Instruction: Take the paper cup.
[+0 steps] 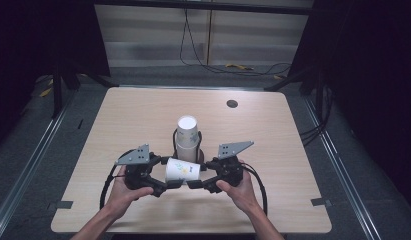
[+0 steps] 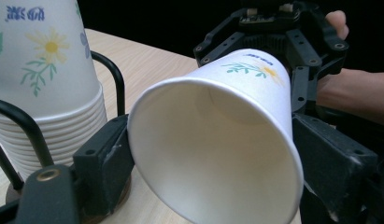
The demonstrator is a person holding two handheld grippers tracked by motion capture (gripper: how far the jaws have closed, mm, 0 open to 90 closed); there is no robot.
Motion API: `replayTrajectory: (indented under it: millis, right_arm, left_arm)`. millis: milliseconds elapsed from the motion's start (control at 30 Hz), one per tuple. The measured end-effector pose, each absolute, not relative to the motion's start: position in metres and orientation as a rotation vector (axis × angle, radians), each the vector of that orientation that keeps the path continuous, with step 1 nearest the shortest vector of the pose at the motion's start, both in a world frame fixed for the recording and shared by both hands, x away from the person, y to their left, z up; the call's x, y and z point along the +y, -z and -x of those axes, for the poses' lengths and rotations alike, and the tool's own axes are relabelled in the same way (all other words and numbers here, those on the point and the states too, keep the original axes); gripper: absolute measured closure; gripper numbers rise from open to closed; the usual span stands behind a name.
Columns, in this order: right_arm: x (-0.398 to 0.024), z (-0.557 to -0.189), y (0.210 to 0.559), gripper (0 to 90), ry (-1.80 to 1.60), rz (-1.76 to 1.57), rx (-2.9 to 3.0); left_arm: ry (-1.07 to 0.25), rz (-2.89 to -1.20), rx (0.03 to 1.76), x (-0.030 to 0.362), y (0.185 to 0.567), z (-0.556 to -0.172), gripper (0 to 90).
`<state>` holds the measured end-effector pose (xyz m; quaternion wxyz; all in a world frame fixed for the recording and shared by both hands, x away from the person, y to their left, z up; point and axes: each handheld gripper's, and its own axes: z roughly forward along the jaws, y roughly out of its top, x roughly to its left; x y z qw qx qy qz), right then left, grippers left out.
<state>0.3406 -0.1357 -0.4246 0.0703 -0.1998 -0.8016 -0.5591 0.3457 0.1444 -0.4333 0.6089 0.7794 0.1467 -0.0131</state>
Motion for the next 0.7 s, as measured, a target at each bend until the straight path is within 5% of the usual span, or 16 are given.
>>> replayTrajectory:
  millis: [700]
  right_arm:
    - [-0.1313,-0.3415,0.4312,27.2,1.626,0.626,-2.446]
  left_arm:
    - [0.081,-1.758,0.318,0.1516,0.4314,-0.3475,26.0]
